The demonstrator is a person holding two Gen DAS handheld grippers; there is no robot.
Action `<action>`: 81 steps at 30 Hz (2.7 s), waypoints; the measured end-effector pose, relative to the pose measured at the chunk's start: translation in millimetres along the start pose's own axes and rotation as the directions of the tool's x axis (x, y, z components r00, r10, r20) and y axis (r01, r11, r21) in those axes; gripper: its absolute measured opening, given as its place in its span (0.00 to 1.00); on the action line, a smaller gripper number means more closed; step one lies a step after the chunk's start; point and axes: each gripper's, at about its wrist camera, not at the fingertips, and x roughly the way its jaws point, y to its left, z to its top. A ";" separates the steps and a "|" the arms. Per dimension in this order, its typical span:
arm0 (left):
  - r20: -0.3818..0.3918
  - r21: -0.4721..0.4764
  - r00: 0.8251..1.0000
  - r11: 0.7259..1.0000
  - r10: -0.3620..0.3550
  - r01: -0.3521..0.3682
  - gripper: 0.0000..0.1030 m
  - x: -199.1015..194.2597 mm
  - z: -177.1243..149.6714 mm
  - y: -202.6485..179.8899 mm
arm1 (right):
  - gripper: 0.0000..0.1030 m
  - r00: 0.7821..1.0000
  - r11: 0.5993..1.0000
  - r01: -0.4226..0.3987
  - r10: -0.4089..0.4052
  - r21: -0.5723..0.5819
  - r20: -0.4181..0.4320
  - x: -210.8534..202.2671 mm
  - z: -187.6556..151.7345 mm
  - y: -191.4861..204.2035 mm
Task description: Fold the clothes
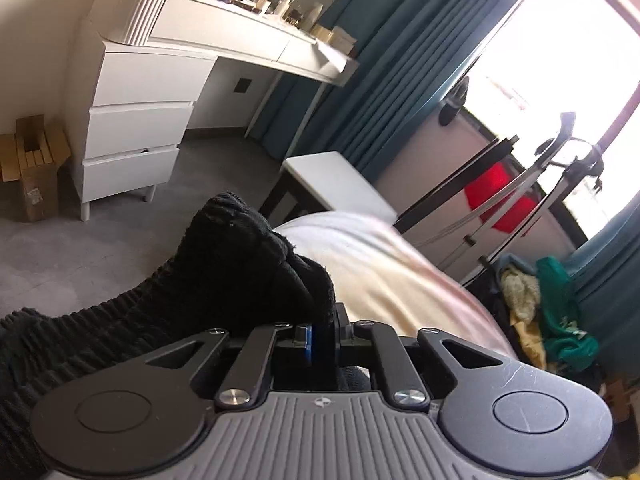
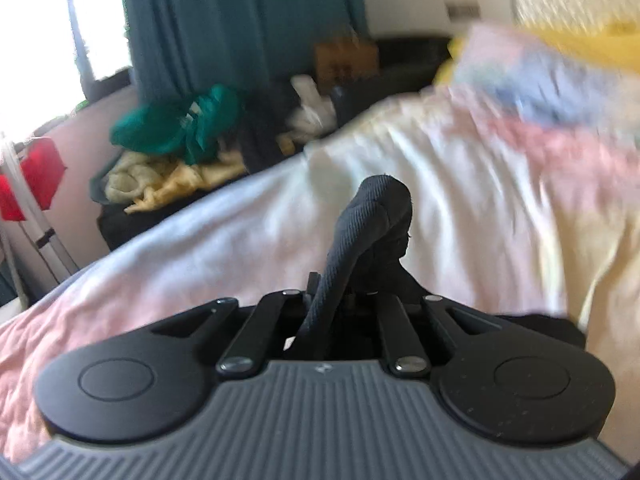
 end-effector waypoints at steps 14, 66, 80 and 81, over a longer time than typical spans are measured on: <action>0.002 -0.151 0.979 0.968 -0.204 0.202 0.85 -125.2 -38.4 70.2 | 0.76 0.957 0.843 -0.276 0.284 0.462 0.054 -125.5 -74.1 -111.0; -0.159 -0.369 0.984 0.929 -0.085 0.021 0.18 -323.2 -87.8 252.6 | 0.14 0.917 0.769 -0.236 0.379 0.593 -0.127 -267.7 -147.5 -179.5; -0.175 -0.335 0.982 0.942 -0.066 0.004 0.30 -317.0 -122.8 273.3 | 0.25 0.877 0.687 -0.189 0.439 0.702 -0.195 -247.3 -172.9 -214.5; -0.179 -0.328 0.981 0.945 -0.074 0.012 0.32 -319.3 -124.1 275.4 | 0.26 0.877 0.680 -0.181 0.439 0.711 -0.197 -245.3 -172.0 -215.3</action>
